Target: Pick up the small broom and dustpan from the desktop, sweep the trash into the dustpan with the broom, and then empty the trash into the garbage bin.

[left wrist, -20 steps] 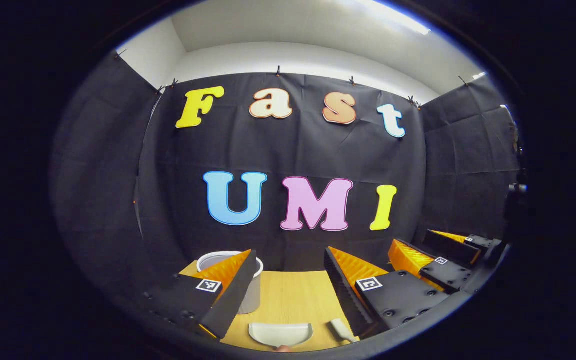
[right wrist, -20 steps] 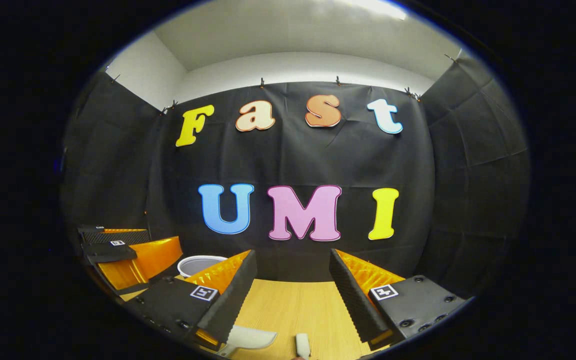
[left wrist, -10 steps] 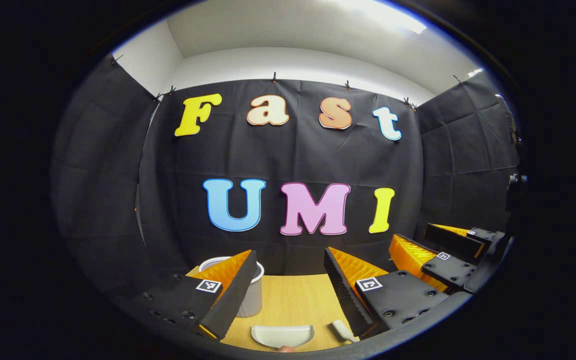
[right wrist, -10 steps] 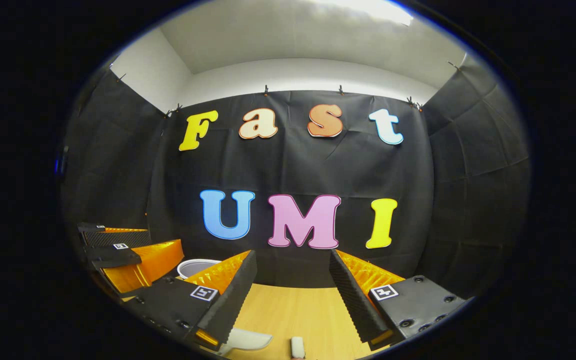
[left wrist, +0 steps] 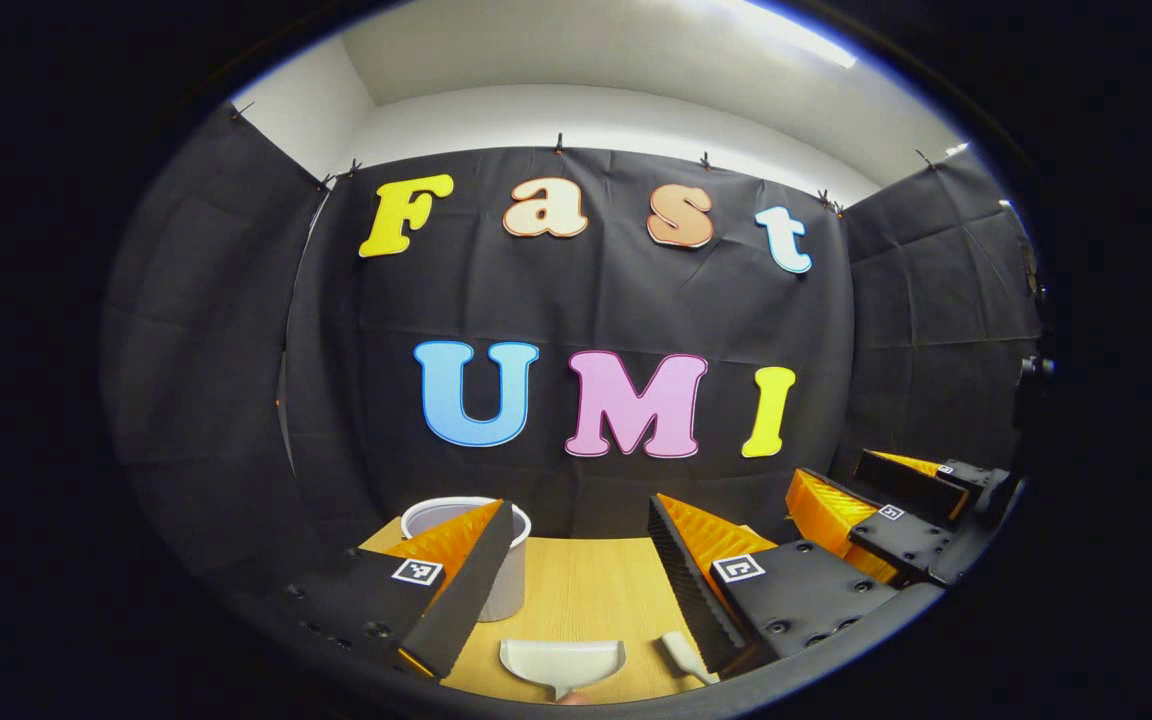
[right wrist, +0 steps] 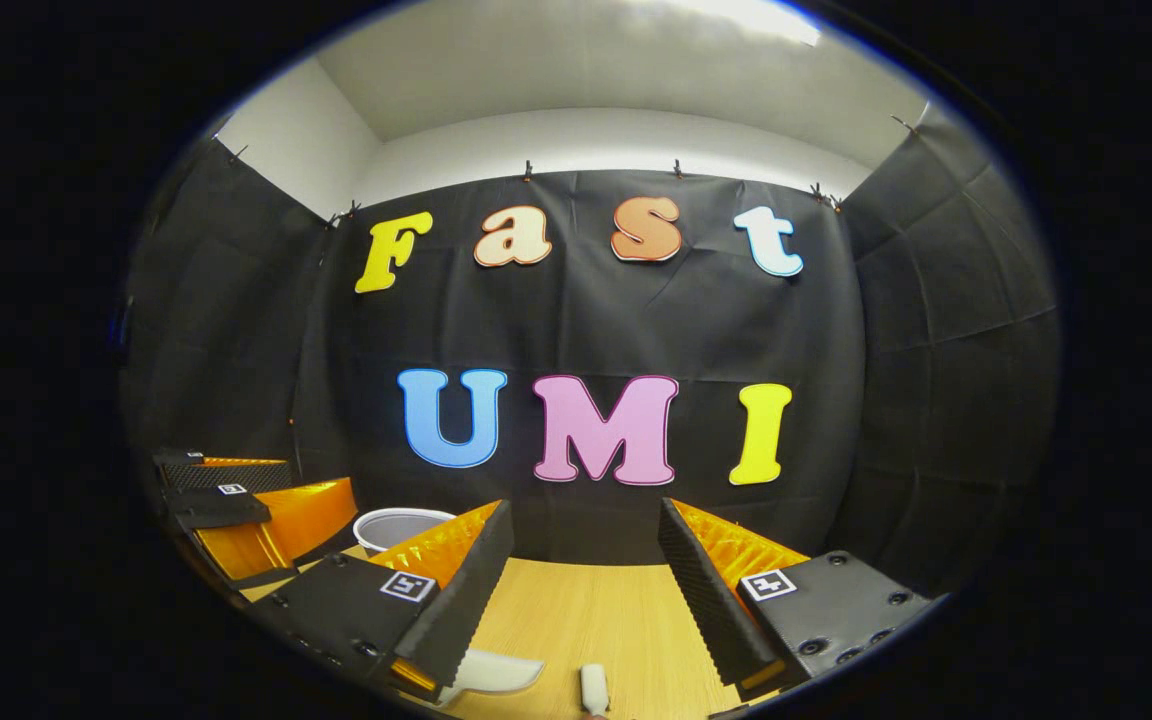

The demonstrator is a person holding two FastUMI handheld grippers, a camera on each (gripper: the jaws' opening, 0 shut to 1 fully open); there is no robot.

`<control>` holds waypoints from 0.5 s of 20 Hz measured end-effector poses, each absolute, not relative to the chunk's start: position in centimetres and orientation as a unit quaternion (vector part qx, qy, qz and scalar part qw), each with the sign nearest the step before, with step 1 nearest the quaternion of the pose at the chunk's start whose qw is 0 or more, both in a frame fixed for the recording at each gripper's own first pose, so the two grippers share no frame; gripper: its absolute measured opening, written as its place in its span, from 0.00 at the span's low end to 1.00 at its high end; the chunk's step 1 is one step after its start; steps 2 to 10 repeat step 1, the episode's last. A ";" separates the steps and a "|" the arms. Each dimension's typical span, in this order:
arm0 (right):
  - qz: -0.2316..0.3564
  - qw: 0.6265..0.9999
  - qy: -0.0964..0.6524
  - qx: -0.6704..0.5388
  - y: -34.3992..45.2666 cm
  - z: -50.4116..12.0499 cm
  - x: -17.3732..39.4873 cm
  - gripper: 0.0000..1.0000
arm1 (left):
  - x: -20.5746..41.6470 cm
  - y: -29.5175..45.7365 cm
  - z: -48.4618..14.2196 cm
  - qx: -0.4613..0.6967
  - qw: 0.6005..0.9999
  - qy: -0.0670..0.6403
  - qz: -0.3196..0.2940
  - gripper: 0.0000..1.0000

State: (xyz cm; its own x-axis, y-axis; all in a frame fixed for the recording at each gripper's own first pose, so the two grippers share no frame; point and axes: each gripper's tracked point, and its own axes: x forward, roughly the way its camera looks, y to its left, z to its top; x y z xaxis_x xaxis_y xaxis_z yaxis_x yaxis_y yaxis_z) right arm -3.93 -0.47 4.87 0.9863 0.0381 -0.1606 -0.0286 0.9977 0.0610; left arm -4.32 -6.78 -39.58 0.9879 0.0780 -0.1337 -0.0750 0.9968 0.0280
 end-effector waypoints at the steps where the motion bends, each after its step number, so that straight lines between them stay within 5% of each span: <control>1: 0.014 0.996 0.081 0.030 -0.8 4.9 -3.9 0.87 | -4.3 -6.8 -39.7 0.009 0.997 0.069 0.040 0.80; 10: 0.014 0.996 0.081 0.030 -0.8 4.9 -3.9 0.87 | -4.3 -6.8 -39.7 0.009 0.997 0.069 0.040 0.80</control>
